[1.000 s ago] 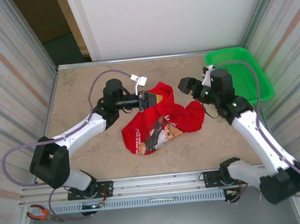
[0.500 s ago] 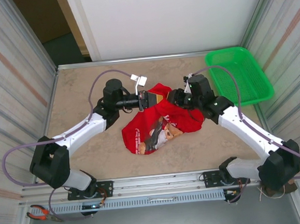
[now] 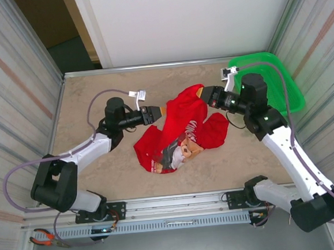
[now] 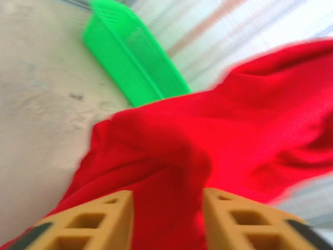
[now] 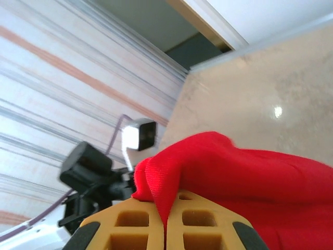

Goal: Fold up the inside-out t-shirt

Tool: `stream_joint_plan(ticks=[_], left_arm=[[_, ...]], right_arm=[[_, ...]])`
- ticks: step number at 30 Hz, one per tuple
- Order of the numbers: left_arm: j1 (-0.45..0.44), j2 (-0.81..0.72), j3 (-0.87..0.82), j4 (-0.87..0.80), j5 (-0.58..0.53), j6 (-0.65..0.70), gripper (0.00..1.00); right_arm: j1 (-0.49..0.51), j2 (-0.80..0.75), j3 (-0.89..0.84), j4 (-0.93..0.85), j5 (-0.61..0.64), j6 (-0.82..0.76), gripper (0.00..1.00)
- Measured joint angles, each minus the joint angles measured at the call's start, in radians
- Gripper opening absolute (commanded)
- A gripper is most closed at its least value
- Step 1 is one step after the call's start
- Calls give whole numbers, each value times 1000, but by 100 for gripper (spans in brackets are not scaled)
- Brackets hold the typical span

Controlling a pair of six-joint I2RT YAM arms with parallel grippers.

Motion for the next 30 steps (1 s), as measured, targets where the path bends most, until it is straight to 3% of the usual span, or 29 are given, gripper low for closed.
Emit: stream_joint_plan(ticks=[7, 13, 18, 27, 30], left_arm=[[-9, -112, 2, -225, -117, 84, 61], [-147, -193, 208, -446, -251, 262, 63], [-234, -148, 354, -541, -309, 390, 64], [-282, 19, 415, -601, -304, 475, 64], [-282, 72, 436, -597, -283, 475, 54]], right_arm=[[-4, -12, -14, 45, -85, -26, 0], [-4, 8, -31, 42, -138, -53, 0], [-4, 16, -50, 39, -167, -64, 0], [-4, 24, -59, 36, -187, -74, 0], [-4, 24, -65, 37, -188, -74, 0]])
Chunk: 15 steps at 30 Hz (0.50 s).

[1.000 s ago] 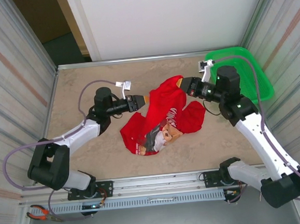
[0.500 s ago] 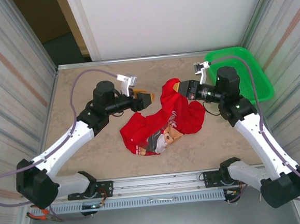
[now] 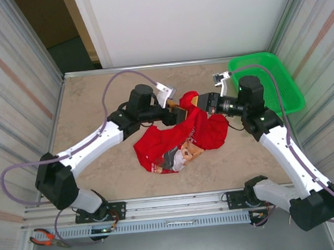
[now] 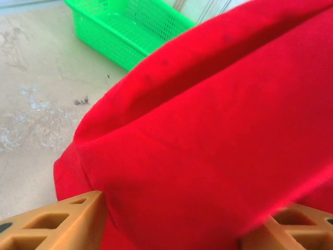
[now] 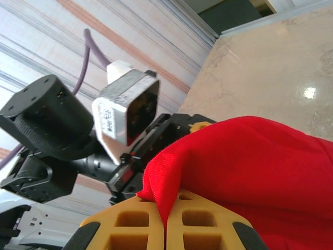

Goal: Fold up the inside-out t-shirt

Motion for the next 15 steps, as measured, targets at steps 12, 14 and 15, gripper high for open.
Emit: stream_joint_plan(ticks=[12, 14, 15], left_arm=[[143, 18, -123, 382, 334, -291, 0], [166, 11, -156, 443, 379, -349, 0], [169, 8, -164, 460, 396, -369, 0]], right_arm=[[-113, 31, -96, 6, 48, -3, 46], [-120, 61, -103, 2, 82, -3, 46], [-120, 73, -103, -5, 95, -4, 45]])
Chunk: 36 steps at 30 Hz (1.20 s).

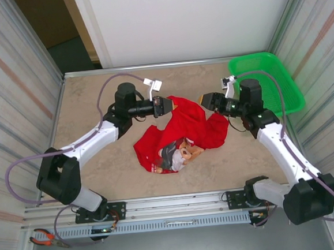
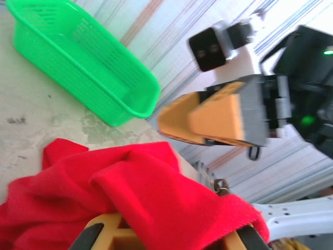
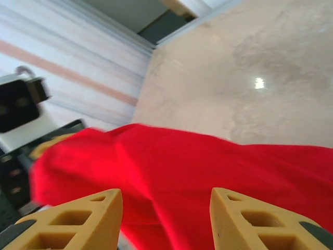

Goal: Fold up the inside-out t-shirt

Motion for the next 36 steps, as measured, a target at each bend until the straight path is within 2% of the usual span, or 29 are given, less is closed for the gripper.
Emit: stream_joint_plan(ticks=[3, 7, 15, 19, 25, 26, 28, 31, 36], left_arm=[[-2, -8, -12, 39, 43, -49, 0], [-3, -20, -12, 42, 52, -76, 0], [-3, -21, -12, 3, 40, -104, 0], [-3, -21, -10, -12, 37, -113, 0], [-3, -21, -5, -23, 36, -119, 0], [-3, -21, -3, -27, 35, -119, 0], [-3, -21, 0, -34, 34, -119, 0], [-3, -21, 5, -42, 34, -119, 0], [-3, -21, 16, -66, 33, -116, 2]], right_arm=[[0, 14, 0, -32, 45, 0, 44], [34, -44, 4, -87, 111, -5, 45], [268, -151, 130, -166, 253, -85, 47], [350, -95, 184, -175, 303, -138, 49], [402, 25, 201, -190, 365, -207, 48], [403, 35, 201, -195, 373, -214, 45], [406, 51, 201, -203, 387, -225, 32], [406, 52, 201, -207, 409, -241, 1], [378, 51, 228, -247, 406, -252, 0]])
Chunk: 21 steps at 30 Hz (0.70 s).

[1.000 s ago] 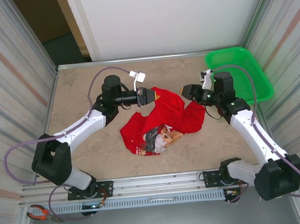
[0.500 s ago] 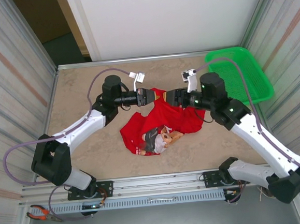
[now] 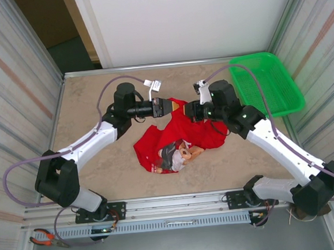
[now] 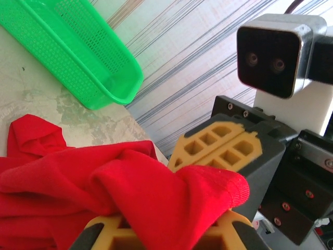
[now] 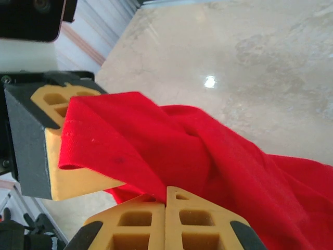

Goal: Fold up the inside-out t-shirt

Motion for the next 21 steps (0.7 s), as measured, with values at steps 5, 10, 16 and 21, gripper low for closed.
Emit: stream_joint_plan(ticks=[5, 10, 16, 21], left_arm=[[2, 1, 27, -70, -45, 31, 51], [13, 0, 31, -143, -130, 60, 58], [-27, -86, 13, -248, -324, 110, 59], [-177, -247, -24, -274, -554, 176, 59]], right_arm=[[-68, -5, 185, -71, -54, -7, 0], [-96, -44, 360, -84, -126, -2, 0], [-111, -70, 370, -87, -157, 23, 0], [-116, -68, 305, -87, -156, 51, 0]])
